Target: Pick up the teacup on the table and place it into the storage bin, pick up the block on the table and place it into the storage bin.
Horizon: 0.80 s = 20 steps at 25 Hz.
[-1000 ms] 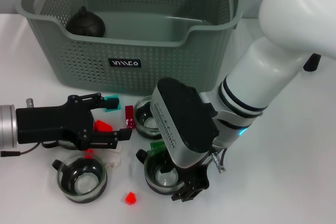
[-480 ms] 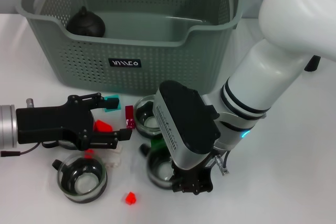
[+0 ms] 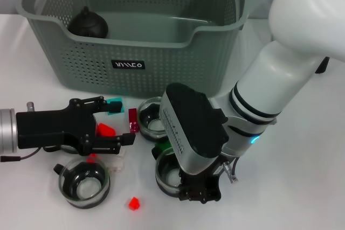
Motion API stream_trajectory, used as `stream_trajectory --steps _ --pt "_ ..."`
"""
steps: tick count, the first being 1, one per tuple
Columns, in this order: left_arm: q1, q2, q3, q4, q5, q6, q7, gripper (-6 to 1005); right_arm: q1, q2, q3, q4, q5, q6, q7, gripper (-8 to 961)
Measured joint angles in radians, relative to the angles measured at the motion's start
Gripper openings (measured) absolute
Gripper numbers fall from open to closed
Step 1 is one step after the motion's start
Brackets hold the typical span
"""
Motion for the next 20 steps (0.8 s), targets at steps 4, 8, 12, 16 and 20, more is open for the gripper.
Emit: stream_trajectory --steps 4,8,12,16,20 --pt "0.002 0.0 0.0 0.001 0.0 0.002 0.0 859 -0.01 -0.004 0.01 -0.022 0.008 -0.029 0.015 62" --pt "0.006 0.0 -0.005 0.001 0.0 0.0 0.003 859 -0.048 -0.013 0.048 -0.092 0.004 -0.075 0.038 62" --pt "0.008 0.0 -0.021 0.002 0.0 0.007 0.013 859 -0.085 -0.017 0.129 -0.152 -0.017 -0.151 0.053 63" --pt "0.012 0.0 -0.026 0.001 0.0 0.01 0.016 859 -0.137 -0.017 0.21 -0.241 -0.06 -0.237 0.087 63" --pt "0.019 -0.001 -0.026 0.006 0.0 0.013 0.017 858 -0.191 -0.017 0.291 -0.342 -0.1 -0.322 0.13 63"
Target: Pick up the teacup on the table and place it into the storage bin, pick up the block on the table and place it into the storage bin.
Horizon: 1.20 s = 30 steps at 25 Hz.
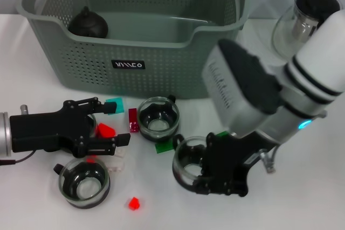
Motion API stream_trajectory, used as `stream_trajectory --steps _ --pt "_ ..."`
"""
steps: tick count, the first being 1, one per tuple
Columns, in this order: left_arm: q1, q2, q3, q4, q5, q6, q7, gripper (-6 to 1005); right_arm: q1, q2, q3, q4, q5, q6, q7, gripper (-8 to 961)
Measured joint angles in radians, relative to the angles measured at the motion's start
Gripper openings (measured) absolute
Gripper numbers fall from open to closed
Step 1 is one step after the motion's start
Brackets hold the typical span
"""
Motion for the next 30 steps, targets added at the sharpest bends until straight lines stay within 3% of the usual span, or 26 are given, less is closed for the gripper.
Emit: stream_trajectory --steps 8,12,17,22,30 --pt "-0.002 -0.001 0.0 0.002 0.0 0.005 0.0 858 -0.033 -0.002 0.203 -0.231 -0.018 -0.195 0.082 63" --pt "-0.01 -0.001 0.0 0.001 0.0 0.006 0.0 858 0.028 -0.002 0.332 -0.328 -0.005 -0.269 0.122 63" --pt "-0.02 0.001 0.005 -0.004 0.0 0.006 0.001 859 0.143 -0.001 0.495 -0.347 0.001 -0.288 0.112 63" --pt "-0.029 0.001 0.008 -0.005 0.0 0.007 0.002 859 0.237 -0.003 0.522 -0.304 -0.081 -0.15 0.094 62" --pt "-0.039 -0.003 0.007 -0.006 -0.008 0.007 0.009 858 0.318 -0.014 0.523 0.011 -0.19 0.171 0.004 62"
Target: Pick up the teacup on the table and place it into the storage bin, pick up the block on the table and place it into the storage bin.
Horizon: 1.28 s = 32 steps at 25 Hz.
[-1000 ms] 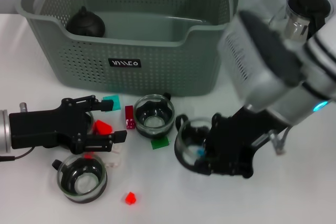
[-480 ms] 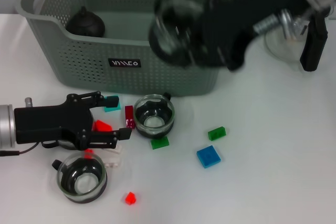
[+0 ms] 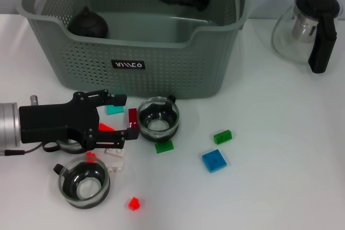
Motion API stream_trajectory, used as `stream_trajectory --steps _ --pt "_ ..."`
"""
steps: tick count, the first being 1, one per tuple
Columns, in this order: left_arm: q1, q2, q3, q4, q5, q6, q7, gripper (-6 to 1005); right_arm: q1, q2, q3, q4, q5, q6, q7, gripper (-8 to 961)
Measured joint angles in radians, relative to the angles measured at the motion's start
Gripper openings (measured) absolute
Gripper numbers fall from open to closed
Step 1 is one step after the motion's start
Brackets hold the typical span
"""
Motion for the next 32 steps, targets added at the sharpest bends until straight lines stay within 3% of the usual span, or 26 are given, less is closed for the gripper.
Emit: stream_trajectory --steps 6,11,20,32 --pt "0.0 -0.001 -0.004 -0.002 -0.003 0.0 0.004 858 0.034 -0.027 0.012 0.239 0.002 0.275 -0.076 62" --pt "0.001 -0.001 -0.003 -0.003 -0.016 0.0 0.004 859 0.042 -0.033 0.025 0.355 0.003 0.418 -0.14 62" --pt "0.004 -0.002 -0.004 -0.003 -0.017 0.0 0.004 859 0.041 -0.032 0.025 0.526 0.09 0.621 -0.245 63" --pt "0.004 -0.001 -0.006 -0.012 -0.019 -0.002 0.01 858 0.037 -0.003 0.019 0.618 0.094 0.741 -0.293 62"
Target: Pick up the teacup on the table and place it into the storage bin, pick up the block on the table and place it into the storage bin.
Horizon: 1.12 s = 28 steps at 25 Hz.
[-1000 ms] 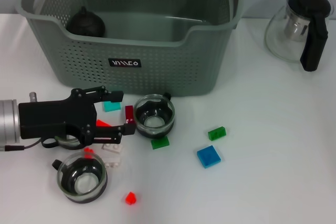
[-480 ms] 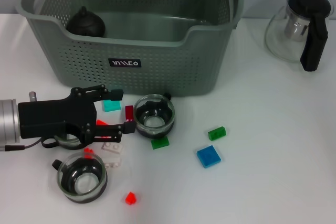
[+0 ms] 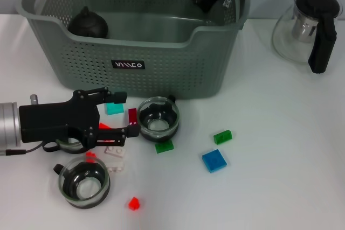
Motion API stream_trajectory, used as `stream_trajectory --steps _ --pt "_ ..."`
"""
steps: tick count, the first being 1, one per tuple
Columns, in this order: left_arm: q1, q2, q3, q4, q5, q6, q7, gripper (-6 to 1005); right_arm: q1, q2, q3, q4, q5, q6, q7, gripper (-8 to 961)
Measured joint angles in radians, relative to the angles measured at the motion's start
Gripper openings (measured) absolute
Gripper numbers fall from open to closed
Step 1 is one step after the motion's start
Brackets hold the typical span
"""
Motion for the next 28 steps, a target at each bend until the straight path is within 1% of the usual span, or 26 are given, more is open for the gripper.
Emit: stream_trajectory --steps 22,28 --pt "0.006 0.0 -0.001 -0.002 -0.008 -0.003 0.007 858 -0.015 0.007 -0.004 0.027 0.0 0.014 -0.002 63" --pt "0.007 0.0 -0.001 -0.002 -0.008 -0.003 0.007 858 -0.022 0.011 -0.005 0.026 -0.001 0.014 -0.002 66"
